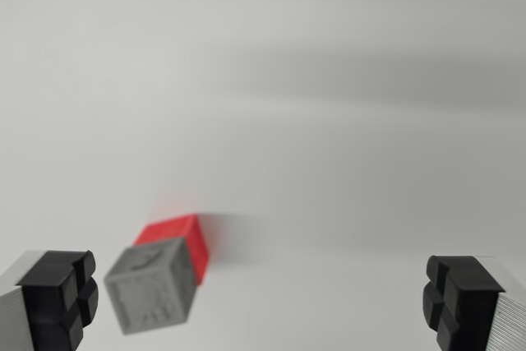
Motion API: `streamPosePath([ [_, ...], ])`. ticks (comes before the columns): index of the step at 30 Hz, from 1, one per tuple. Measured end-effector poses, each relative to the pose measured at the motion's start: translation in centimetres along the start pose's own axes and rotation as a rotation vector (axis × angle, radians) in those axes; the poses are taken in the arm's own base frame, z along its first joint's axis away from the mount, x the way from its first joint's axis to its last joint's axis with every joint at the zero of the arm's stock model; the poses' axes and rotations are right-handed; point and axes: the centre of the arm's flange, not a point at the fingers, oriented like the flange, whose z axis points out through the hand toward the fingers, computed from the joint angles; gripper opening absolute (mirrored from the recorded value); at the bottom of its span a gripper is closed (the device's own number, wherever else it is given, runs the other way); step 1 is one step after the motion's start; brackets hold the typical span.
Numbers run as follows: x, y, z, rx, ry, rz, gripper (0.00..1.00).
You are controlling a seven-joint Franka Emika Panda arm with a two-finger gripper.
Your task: Destack cube
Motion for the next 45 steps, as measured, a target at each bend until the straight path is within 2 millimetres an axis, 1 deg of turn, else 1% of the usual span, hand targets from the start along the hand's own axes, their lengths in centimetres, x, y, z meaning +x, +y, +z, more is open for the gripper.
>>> streamPosePath([
  [13,-3.4,0.9,1.7,-0.005,-0.004,-0.054,1.00],
  [24,-6.9,1.8,3.4,-0.012,-0.008,-0.111,1.00],
  [37,-10.5,2.7,5.3,-0.018,-0.014,-0.168,1.00],
  [45,-13.0,3.4,6.5,-0.021,-0.018,-0.209,1.00],
])
